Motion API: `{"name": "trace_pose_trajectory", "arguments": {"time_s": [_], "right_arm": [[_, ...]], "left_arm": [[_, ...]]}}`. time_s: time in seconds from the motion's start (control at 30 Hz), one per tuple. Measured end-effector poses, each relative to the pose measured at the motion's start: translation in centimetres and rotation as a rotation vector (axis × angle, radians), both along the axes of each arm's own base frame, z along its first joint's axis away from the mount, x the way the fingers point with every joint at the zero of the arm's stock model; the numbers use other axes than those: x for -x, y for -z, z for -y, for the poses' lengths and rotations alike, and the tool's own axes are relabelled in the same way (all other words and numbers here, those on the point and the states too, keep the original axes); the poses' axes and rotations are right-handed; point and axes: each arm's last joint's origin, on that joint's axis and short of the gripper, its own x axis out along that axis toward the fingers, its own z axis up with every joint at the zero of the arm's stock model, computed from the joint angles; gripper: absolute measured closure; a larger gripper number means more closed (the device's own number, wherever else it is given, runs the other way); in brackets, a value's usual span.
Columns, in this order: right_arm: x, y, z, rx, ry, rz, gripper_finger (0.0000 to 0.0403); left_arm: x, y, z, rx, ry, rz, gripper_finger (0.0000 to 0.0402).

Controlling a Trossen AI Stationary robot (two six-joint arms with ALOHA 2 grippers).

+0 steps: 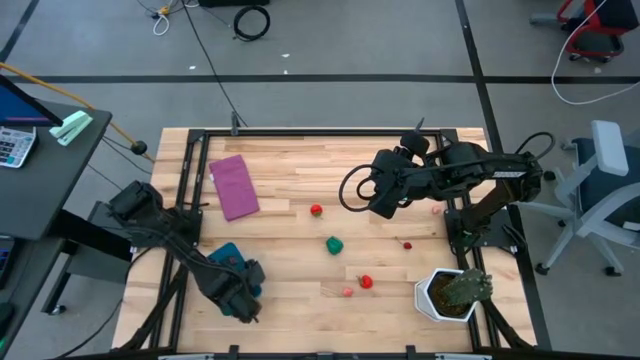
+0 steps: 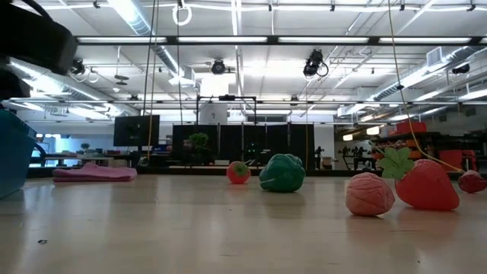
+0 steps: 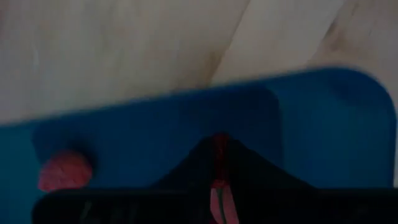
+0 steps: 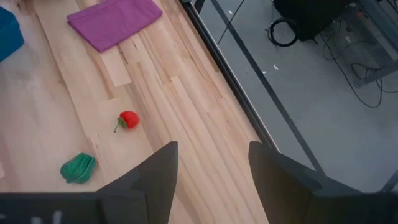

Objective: Pick and placing Produce into tupperware
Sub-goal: Put the cherry into the blue bin, then put the strawberry into the blue bin

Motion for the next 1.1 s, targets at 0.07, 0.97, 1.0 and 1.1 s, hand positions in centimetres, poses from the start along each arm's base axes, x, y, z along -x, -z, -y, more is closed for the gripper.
{"name": "trace_pose_trajectory", "arguments": {"time_s": [0.07,0.97,1.0,1.1], "right_arm": [[0.0,0.0,0.0,0.000,0.000,0.000,0.0198],[0.0,0.0,0.0,0.001,-0.002,-0.001,0.0198],[0.0,0.0,0.0,0.001,-0.002,-0.001,0.0198],[0.0,0.0,0.0,0.001,-0.002,-0.001,0.0198]], "left_arm": [[-0.1,0.0,-0.2,-0.010,0.036,-0.002,0.0339],[-4.9,-2.8,-2.5,-0.009,0.185,0.112,0.0255],[-5.3,-2.9,-2.8,-0.012,0.198,0.126,0.0258],[-6.4,-3.1,-3.8,-0.014,0.230,0.170,0.0265]]}}
